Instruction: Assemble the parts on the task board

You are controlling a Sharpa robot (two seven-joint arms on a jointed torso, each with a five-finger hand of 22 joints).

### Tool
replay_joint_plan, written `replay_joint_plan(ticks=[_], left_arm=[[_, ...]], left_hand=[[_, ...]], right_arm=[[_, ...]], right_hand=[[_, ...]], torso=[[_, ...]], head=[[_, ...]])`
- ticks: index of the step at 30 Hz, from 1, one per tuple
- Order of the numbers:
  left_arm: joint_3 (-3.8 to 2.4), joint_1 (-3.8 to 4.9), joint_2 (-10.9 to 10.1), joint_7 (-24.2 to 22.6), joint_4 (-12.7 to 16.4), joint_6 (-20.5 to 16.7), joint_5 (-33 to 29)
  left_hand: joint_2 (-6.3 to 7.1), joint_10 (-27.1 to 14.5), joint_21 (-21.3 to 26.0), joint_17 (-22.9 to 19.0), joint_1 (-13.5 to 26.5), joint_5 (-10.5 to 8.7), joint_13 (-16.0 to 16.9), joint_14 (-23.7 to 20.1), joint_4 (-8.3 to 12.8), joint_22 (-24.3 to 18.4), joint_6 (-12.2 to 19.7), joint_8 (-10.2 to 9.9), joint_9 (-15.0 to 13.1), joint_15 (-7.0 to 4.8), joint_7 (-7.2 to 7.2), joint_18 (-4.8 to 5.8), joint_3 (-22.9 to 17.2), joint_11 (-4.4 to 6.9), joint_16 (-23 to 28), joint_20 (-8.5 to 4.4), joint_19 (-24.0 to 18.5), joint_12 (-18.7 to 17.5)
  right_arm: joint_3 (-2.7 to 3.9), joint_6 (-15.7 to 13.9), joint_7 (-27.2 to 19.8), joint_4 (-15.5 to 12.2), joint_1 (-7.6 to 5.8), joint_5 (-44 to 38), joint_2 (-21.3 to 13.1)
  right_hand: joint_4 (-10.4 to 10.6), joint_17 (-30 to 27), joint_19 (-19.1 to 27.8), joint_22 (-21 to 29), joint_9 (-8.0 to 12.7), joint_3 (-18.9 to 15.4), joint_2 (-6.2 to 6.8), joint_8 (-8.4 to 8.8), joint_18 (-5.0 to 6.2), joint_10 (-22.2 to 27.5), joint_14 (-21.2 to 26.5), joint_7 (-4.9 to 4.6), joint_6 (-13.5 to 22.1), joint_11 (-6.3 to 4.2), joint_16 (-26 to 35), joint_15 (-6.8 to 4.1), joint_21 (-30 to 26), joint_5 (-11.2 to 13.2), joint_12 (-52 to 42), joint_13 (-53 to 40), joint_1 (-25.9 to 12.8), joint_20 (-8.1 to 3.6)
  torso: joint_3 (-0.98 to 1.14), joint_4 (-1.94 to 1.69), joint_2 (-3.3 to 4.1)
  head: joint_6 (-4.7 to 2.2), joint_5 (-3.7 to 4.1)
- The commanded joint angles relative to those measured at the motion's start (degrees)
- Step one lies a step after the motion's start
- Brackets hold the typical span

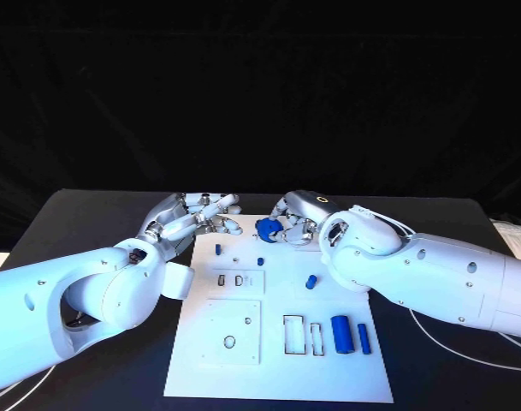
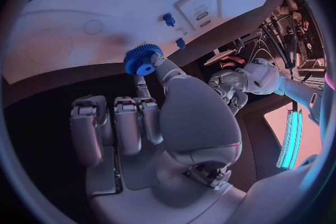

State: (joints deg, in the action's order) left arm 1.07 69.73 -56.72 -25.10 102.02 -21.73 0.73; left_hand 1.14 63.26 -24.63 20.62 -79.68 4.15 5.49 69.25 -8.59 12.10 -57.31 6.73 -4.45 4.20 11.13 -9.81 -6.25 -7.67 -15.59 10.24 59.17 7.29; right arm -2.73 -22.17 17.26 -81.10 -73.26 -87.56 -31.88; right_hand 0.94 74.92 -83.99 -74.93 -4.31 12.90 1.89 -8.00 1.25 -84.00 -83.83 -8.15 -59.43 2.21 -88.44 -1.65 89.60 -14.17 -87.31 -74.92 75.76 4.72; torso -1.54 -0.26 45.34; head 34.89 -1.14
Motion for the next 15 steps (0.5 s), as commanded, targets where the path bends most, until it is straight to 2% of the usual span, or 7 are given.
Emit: replay_joint_plan(ticks=[1, 8, 15], left_arm=[[-0.04, 0.06, 0.1, -0.4, 0.1, 1.1, -0.1], [-0.04, 0.06, 0.2, -0.4, 0.1, 1.1, -0.1], [-0.04, 0.07, 0.3, -0.4, 0.1, 1.1, -0.1]], left_hand=[[-0.32, 0.1, -0.1, 0.1, -0.5, -0.09, 0.1, -0.3, 0.3, 0.1, 0.1, -0.2, 0.1, 0.16, 0.41, -0.56, -0.1, -0.24, 0.4, 0.2, -0.4, -0.3], [-0.32, 0.1, -0.1, 0.1, -0.5, -0.09, 0.1, -0.3, 0.3, 0.1, 0.1, -0.2, 0.1, 0.16, 0.41, -0.56, -0.1, -0.24, 0.4, 0.2, -0.4, -0.3], [-0.33, 0.1, -0.1, 0.1, -0.5, -0.11, 0.1, -0.3, 0.4, 0.1, 0.1, -0.3, 0.1, 0.17, 0.42, -0.55, -0.2, -0.26, 0.4, 0.2, -0.4, -0.3]], right_arm=[[0.02, -0.5, 0.5, 0.8, 0.0, -1.5, 1.3], [-0.1, 0.5, 0.7, 3.7, 0.33, -1.4, 4.2], [-0.31, 2.2, 1.0, 5.5, 0.7, -1.3, 6.0]], right_hand=[[0.2, 12.3, -5.7, -14.6, -1.9, 0.7, 0.04, -0.01, -1.14, -4.5, -5.6, 1.49, -2.2, -0.33, -0.2, -0.33, 0.2, 0.0, 0.0, -12.8, -0.4, -0.29], [0.2, 12.3, -5.7, -14.6, -1.9, 0.8, 0.14, 0.15, -1.15, -4.5, -5.6, 1.44, -2.1, -0.29, -0.2, -0.3, 0.2, 0.2, 0.1, -12.7, -0.6, -0.27], [0.2, 12.2, -5.7, -14.6, -1.9, 0.9, 0.3, 0.45, -1.15, -4.4, -5.6, 1.32, -1.8, -0.19, -0.2, -0.23, 0.2, 0.5, 0.3, -12.6, -1.0, -0.23]], torso=[[-0.02, -0.01, 0.02], [0.05, 0.11, 0.0], [0.01, 0.08, 0.0]], head=[[0.04, -0.08], [0.22, -0.36], [0.39, -0.41]])
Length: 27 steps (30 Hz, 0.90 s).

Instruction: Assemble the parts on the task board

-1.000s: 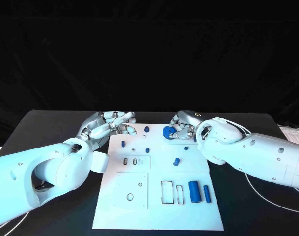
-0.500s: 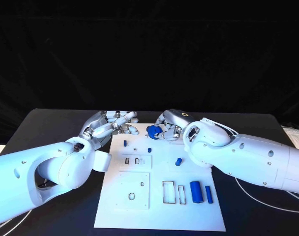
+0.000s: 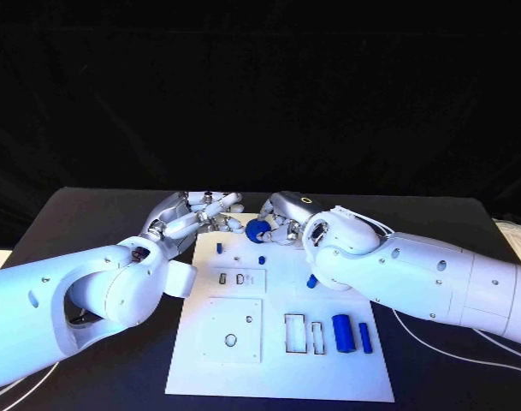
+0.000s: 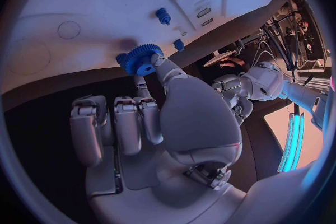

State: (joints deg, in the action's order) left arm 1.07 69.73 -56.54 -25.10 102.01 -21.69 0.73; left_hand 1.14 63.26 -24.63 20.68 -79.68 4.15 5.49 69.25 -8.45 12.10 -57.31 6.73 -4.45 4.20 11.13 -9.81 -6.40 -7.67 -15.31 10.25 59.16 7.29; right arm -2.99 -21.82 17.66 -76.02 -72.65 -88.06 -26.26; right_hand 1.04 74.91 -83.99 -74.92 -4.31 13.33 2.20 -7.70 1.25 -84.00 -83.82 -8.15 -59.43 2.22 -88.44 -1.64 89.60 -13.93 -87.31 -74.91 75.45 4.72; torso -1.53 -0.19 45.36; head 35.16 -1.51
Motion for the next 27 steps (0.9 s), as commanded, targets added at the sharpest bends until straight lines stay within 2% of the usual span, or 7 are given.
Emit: replay_joint_plan(ticks=[1, 9, 15, 27], left_arm=[[-0.05, 0.06, 0.1, -0.5, 0.1, 1.1, -0.1], [-0.05, 0.07, 0.1, -0.4, 0.1, 1.1, -0.1], [-0.05, 0.07, 0.1, -0.4, 0.1, 1.1, -0.1], [-0.05, 0.07, 0.2, -0.4, 0.1, 1.3, -0.1]], left_hand=[[-0.33, 0.1, -0.1, 0.1, -0.5, -0.11, 0.1, -0.3, 0.2, 0.1, 0.1, -0.3, 0.1, 0.17, 0.42, -0.55, 0.0, -0.26, 0.1, 0.2, -0.4, -0.3], [-0.33, 0.1, -0.1, 0.1, -0.5, -0.11, 0.1, -0.3, 0.2, 0.1, 0.1, -0.3, 0.1, 0.17, 0.42, -0.55, 0.0, -0.26, 0.1, 0.2, -0.4, -0.3], [-0.33, 0.1, -0.1, 0.1, -0.5, -0.11, 0.1, -0.3, 0.2, 0.1, 0.1, -0.3, 0.1, 0.17, 0.42, -0.55, 0.0, -0.26, 0.1, 0.2, -0.4, -0.3], [-0.33, 0.1, -0.1, 0.1, -0.5, -0.11, 0.1, -0.3, 0.2, 0.1, 0.1, -0.3, 0.1, 0.17, 0.42, -0.55, 0.0, -0.26, 0.1, 0.2, -0.4, -0.3]], right_arm=[[-0.08, 2.2, 0.7, 0.6, 0.11, -0.8, 0.6], [-0.24, 4.2, 1.0, 1.0, 0.34, -1.2, 1.0], [-0.29, 4.0, 2.0, 1.8, 0.39, -1.7, 1.5], [-0.32, 3.5, 4.0, 2.9, 0.47, -2.3, 2.6]], right_hand=[[0.1, 12.2, -5.7, -14.6, -1.9, 0.5, 0.0, 0.16, -1.15, -4.4, -5.6, 1.31, -1.8, -0.19, -0.2, -0.24, 0.2, 0.3, 0.3, -12.6, -0.7, -0.23], [0.2, 12.1, -5.7, -14.6, -1.9, 0.6, 0.24, 0.49, -1.15, -4.3, -5.6, 1.17, -1.5, -0.07, -0.1, -0.13, 0.2, 0.8, 0.5, -12.5, -1.1, -0.15], [0.2, 12.1, -5.7, -14.6, -1.9, 0.7, 0.42, 0.91, -1.14, -4.1, -5.6, 0.97, -1.1, 0.09, -0.1, -0.01, 0.2, 0.9, 0.8, -12.2, -1.4, -0.06], [0.6, 11.5, -5.1, -13.8, -1.6, 0.7, 1.51, 3.33, -0.96, -2.7, -5.4, -0.13, 1.4, 1.05, 0.2, 0.78, -0.1, 3.3, 3.3, -10.5, -2.9, 0.62]], torso=[[0.01, 0.0, -0.04], [0.05, 0.15, -0.06], [0.07, 0.05, -0.06], [0.07, 0.07, -0.05]], head=[[0.19, -0.11], [0.4, -0.33], [0.41, -0.31], [0.63, -0.29]])
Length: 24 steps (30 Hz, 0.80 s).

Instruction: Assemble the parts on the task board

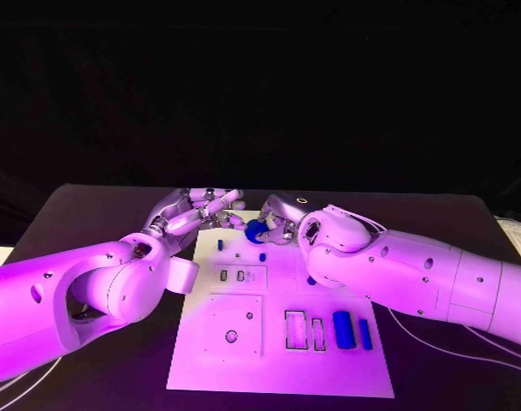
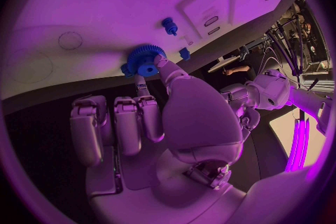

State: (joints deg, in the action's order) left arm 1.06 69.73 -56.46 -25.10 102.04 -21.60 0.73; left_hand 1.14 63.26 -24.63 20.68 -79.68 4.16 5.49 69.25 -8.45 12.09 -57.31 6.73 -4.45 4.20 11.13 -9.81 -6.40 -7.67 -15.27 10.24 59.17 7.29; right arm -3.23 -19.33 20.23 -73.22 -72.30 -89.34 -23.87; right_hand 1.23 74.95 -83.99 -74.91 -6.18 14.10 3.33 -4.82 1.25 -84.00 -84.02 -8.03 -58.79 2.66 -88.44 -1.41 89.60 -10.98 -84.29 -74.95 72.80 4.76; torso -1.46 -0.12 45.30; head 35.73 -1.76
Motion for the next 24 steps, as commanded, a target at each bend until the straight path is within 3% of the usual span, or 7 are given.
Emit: replay_joint_plan(ticks=[1, 9, 15, 20, 24], left_arm=[[-0.04, 0.06, 0.1, -0.4, 0.1, 1.2, -0.1], [-0.04, 0.06, 0.1, -0.4, 0.2, 1.2, -0.1], [-0.04, 0.06, 0.0, -0.3, 0.1, 1.2, -0.1], [-0.04, 0.06, -0.2, -0.3, 0.0, 1.2, -0.1], [-0.04, 0.06, -0.5, -0.3, 0.0, 1.3, -0.1]], left_hand=[[-0.33, 0.1, -0.1, 0.1, -0.5, -0.11, 0.1, -0.3, 0.2, 0.1, 0.1, -0.3, 0.1, 0.16, 0.42, -0.55, 0.0, -0.26, 0.1, 0.2, -0.4, -0.3], [-0.33, 0.1, -0.1, 0.1, -0.5, -0.11, 0.1, -0.3, 0.2, 0.1, 0.1, -0.3, 0.1, 0.16, 0.42, -0.55, 0.0, -0.26, 0.1, 0.2, -0.4, -0.3], [-0.33, 0.1, -0.1, 0.1, -0.5, -0.11, 0.1, -0.3, 0.2, 0.1, 0.1, -0.3, 0.1, 0.16, 0.42, -0.55, 0.0, -0.26, 0.1, 0.2, -0.4, -0.3], [-0.33, 0.1, -0.1, 0.1, -0.5, -0.11, 0.1, -0.3, 0.2, 0.1, 0.1, -0.3, 0.1, 0.16, 0.42, -0.55, 0.0, -0.26, 0.1, 0.2, -0.4, -0.3], [-0.33, 0.1, -0.1, 0.1, -0.5, -0.11, 0.1, -0.3, 0.2, 0.1, 0.1, -0.3, 0.1, 0.16, 0.42, -0.55, 0.0, -0.26, 0.1, 0.2, -0.4, -0.3]], right_arm=[[-0.07, 1.1, 1.4, 0.2, 0.13, -0.9, 0.3], [-0.12, 1.4, 0.5, 0.2, 0.15, -0.3, 0.5], [-0.14, -0.7, -0.1, -0.6, 0.16, -0.2, -0.3], [-0.09, -3.0, -0.7, -3.6, 0.15, 0.0, -3.2], [0.24, -4.7, -2.0, -7.5, 0.0, 1.8, -7.7]], right_hand=[[0.4, 11.4, -5.1, -13.7, 0.3, -0.2, 0.62, 0.96, -0.93, -2.5, -5.2, -0.48, 1.4, 0.81, 0.2, 0.74, -0.1, 0.6, 0.6, -10.2, -0.4, 0.74], [0.8, 11.3, -4.8, -13.4, 0.7, -1.5, 1.86, 1.36, -0.84, -1.8, -5.2, -1.09, 3.8, 1.43, 0.3, 1.33, -0.2, 1.3, 1.8, -9.5, -1.3, 1.37], [0.9, 11.3, -4.8, -13.4, 0.7, -1.6, 1.91, 1.34, -0.86, -1.9, -5.2, -1.1, 3.9, 1.45, 0.3, 1.35, -0.2, 1.3, 1.7, -9.5, -1.4, 1.39], [0.9, 11.3, -4.9, -13.5, 0.7, -1.8, 2.05, 1.28, -0.88, -2.0, -5.2, -1.1, 3.9, 1.47, 0.2, 1.38, -0.2, 1.4, 1.5, -9.7, -1.5, 1.44], [1.1, 11.4, -5.1, -13.7, 0.6, -2.0, 2.04, 1.12, -0.93, -2.1, -5.2, -1.04, 3.7, 1.44, 0.2, 1.38, -0.1, 1.2, 1.3, -9.8, -1.5, 1.48]], torso=[[0.01, 0.0, 0.02], [-0.01, 0.0, 0.0], [0.02, 0.06, 0.0], [0.09, 0.2, -0.05], [0.09, 0.34, -0.1]], head=[[0.04, -0.02], [0.04, -0.07], [0.04, -0.19], [-0.11, -0.11], [-0.2, -0.15]])
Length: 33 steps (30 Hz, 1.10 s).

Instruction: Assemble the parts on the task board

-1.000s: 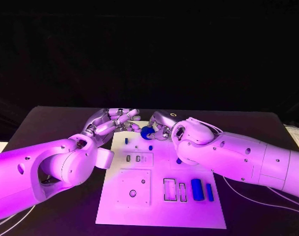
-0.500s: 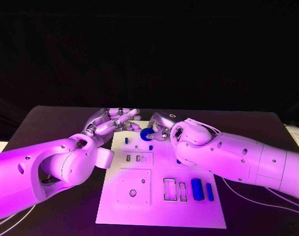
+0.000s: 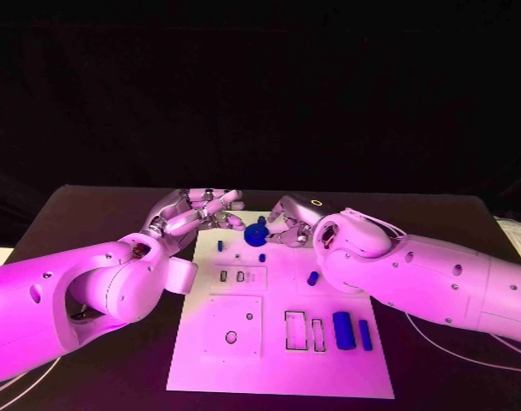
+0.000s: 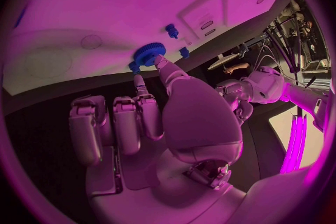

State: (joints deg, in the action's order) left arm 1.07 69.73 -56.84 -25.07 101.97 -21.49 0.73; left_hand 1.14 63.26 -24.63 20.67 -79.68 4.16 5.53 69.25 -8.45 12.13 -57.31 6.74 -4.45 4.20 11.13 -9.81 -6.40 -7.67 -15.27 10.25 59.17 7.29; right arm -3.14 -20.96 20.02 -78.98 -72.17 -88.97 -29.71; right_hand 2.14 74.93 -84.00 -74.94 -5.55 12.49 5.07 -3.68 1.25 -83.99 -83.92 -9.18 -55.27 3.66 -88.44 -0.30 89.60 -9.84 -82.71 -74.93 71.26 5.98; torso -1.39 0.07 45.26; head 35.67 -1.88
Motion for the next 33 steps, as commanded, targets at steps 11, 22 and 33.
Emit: replay_joint_plan(ticks=[11, 22, 33], left_arm=[[-0.04, 0.06, -1.0, -0.5, -0.1, 1.3, -0.1], [-0.02, 0.06, -1.1, -0.1, -0.8, 1.9, -0.1], [-0.01, 0.05, -1.0, 0.1, -2.0, 1.9, -0.1]], left_hand=[[-0.33, 0.1, -0.1, 0.1, -0.5, -0.11, 0.1, -0.3, 0.2, 0.0, 0.1, -0.3, 0.1, 0.17, 0.42, -0.54, 0.0, -0.26, 0.1, 0.2, -0.4, -0.3], [-0.33, 0.1, -0.1, 0.3, -0.5, -0.12, 0.1, -0.3, 0.4, 0.1, 0.1, -0.4, 0.1, 0.18, 0.45, -0.54, -0.1, -0.28, 0.2, 0.21, -0.4, -0.4], [-0.43, 0.1, -0.2, 0.4, -0.7, -0.1, 0.1, -0.4, 0.5, 0.1, 0.1, -0.4, 0.1, 0.18, 0.45, -0.54, -0.2, -0.27, 0.3, 0.2, -0.4, -0.5]], right_arm=[[0.5, -2.5, -17.6, -6.2, -1.36, 16.1, -15.8], [0.48, -1.0, -20.8, -1.6, -0.7, 16.9, -18.8], [0.46, -0.3, -19.9, 0.8, 0.81, 13.5, -18.6]], right_hand=[[-1.1, 12.3, -5.6, -14.5, -0.3, 0.3, -0.68, -0.09, -1.12, -2.6, -5.5, 0.12, -0.5, 0.38, -0.2, 0.23, 0.2, -2.0, -1.0, -10.5, 2.5, 0.29], [-2.9, 12.5, -5.8, -14.7, -0.3, 0.4, 0.12, -0.01, -1.18, -2.6, -5.5, 0.07, -0.6, 0.41, -0.3, 0.25, 0.3, -3.1, -1.0, -10.6, 4.2, 0.3], [-2.8, 12.3, -5.7, -14.7, -0.3, -0.2, 0.5, 0.04, -1.16, -2.4, -5.5, 0.03, -0.3, 0.48, -0.2, 0.32, 0.3, -2.3, -0.7, -10.4, 3.7, 0.36]], torso=[[0.44, 1.41, -0.6], [0.93, 1.85, -0.59], [0.66, 1.62, -0.65]], head=[[-0.46, -0.75], [-0.31, -0.16], [0.4, 0.19]])
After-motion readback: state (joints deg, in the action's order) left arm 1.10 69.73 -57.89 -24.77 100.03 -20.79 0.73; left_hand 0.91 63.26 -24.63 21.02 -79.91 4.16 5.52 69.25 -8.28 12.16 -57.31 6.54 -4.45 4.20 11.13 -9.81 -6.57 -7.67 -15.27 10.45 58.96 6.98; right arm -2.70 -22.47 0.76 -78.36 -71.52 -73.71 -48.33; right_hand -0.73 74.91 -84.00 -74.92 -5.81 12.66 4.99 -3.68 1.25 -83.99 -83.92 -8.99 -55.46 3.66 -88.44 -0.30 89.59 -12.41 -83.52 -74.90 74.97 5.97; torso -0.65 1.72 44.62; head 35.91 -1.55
